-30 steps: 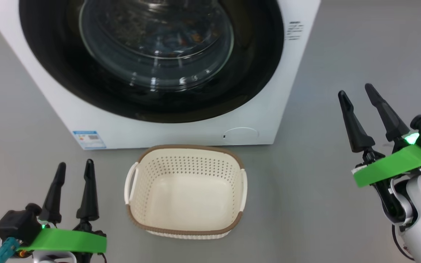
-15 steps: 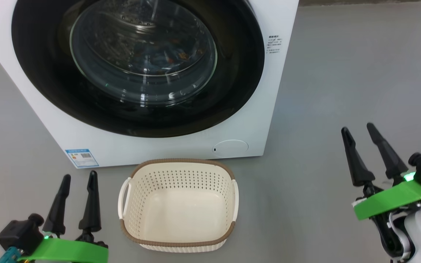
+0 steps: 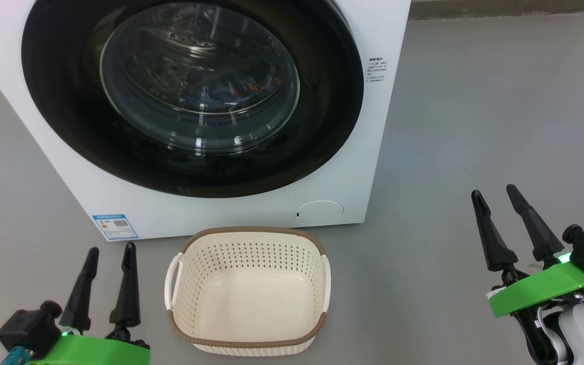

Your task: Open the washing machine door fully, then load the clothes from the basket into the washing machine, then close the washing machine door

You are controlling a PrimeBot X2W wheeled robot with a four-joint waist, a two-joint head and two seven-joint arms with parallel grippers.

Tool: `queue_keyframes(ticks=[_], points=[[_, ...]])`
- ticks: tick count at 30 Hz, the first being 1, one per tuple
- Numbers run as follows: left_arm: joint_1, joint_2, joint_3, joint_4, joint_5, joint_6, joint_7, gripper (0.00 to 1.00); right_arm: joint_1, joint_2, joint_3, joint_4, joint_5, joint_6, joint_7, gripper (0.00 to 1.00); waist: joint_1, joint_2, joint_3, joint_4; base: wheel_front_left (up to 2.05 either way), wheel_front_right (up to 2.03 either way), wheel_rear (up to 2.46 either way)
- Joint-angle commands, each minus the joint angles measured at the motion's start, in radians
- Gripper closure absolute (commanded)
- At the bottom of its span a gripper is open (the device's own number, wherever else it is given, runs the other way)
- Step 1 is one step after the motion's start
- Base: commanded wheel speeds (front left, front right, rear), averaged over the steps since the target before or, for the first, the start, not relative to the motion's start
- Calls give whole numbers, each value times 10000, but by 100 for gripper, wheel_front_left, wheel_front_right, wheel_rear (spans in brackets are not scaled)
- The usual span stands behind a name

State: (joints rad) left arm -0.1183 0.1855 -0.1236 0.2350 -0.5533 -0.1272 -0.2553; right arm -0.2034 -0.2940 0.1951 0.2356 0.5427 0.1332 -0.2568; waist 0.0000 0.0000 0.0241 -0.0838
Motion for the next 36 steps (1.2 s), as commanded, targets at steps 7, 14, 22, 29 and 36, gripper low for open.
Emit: queue_keyframes(ticks=[7, 14, 22, 29, 36], points=[[-203, 188, 331, -110, 160, -35, -65, 0, 34, -92, 119, -190, -96, -25, -49, 0, 0, 0, 21, 101, 0, 0, 0], [-247, 227, 337, -20, 188, -35, -65, 0, 29, -28, 138, -138, -108, -25, -49, 0, 0, 0, 19, 134, 0, 0, 0], [-283, 206, 375, -26, 255, -35, -65, 0, 6, -13, 192, -88, -75, -25, -49, 0, 0, 0, 4, 145, 0, 0, 0], [-343, 183, 360, -24, 283, -35, -65, 0, -36, -6, 190, -83, -80, -25, -49, 0, 0, 0, 60, 156, 0, 0, 0], [380, -341, -68, 654, 175, 4, 20, 100, 544, 517, 162, 727, 34, 2, 23, 100, 1, 0, 63, 156, 0, 0, 0]])
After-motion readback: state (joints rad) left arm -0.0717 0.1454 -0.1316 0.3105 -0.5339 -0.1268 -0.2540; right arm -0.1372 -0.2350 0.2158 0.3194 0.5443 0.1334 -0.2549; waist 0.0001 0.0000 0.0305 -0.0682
